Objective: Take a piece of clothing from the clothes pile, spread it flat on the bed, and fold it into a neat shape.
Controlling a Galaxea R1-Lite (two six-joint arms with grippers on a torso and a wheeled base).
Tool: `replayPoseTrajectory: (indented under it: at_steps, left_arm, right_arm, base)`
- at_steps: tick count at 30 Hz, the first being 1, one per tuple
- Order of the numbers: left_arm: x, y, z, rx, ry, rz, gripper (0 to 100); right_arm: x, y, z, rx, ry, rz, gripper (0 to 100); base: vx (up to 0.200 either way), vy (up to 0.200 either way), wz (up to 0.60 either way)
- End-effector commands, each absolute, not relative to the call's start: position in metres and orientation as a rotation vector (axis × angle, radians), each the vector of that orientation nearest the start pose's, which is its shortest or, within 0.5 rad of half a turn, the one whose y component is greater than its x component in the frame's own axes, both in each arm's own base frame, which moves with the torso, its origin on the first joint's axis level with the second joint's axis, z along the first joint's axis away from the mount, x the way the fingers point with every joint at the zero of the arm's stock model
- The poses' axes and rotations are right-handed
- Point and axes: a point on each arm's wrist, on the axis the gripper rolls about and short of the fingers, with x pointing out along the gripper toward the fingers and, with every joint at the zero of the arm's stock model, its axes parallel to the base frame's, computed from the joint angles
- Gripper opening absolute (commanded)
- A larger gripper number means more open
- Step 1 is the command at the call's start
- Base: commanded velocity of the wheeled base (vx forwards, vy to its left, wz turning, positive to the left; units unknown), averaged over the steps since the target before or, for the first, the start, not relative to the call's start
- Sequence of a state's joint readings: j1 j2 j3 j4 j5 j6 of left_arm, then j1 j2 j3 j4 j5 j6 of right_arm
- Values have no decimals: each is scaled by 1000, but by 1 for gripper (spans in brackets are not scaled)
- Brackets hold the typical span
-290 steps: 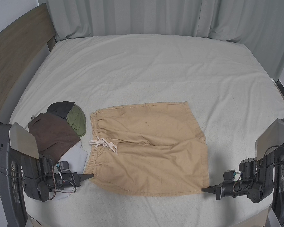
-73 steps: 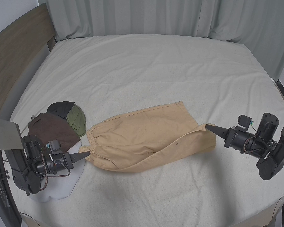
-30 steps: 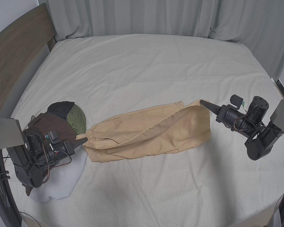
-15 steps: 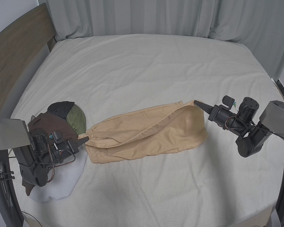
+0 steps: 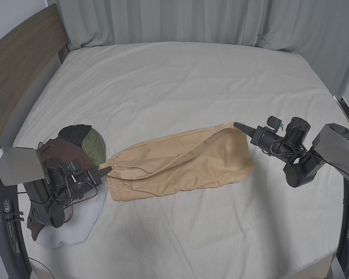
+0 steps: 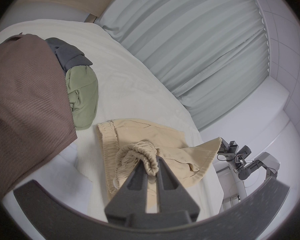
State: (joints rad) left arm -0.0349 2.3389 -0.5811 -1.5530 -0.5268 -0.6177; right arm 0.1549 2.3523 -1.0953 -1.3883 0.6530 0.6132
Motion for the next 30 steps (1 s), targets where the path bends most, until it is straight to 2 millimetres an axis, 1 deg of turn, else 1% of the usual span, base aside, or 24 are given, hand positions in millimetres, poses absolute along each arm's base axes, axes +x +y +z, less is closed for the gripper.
replayPoseTrajectory:
  at_steps: [1, 6, 15, 16, 17, 19, 22, 26, 30]
  left_arm:
    - [353, -22, 4, -662, 365, -461, 0]
    - [354, -22, 1, -679, 373, -455, 0]
    - [355, -23, 1, -680, 372, -455, 0]
    - [355, -23, 1, -681, 371, -456, 100]
    - [356, -22, 2, -684, 366, -456, 100]
    - [360, -21, 5, -721, 357, -451, 100]
    - [366, -19, 8, -775, 334, -415, 100]
    - [371, -17, 7, -782, 311, -376, 100]
    - [372, -17, 5, -783, 315, -376, 100]
  right_arm:
    - [435, 82, 79, 547, 122, 818, 0]
    - [443, 82, 73, 552, 131, 811, 0]
    - [446, 83, 77, 551, 132, 810, 0]
    - [447, 84, 78, 552, 131, 811, 0]
    - [448, 83, 79, 551, 126, 810, 100]
    - [452, 82, 80, 551, 122, 805, 100]
    - [451, 81, 78, 556, 144, 797, 100]
    - [446, 83, 75, 554, 165, 797, 100]
    - [444, 84, 71, 535, 172, 795, 100]
  base:
    - [0, 0, 0]
    - [0, 0, 0]
    - [0, 0, 0]
    - [0, 0, 0]
    - [0, 0, 0]
    - [0, 0, 0]
    - [0, 0, 0]
    - [0, 0, 0]
    - [0, 0, 0]
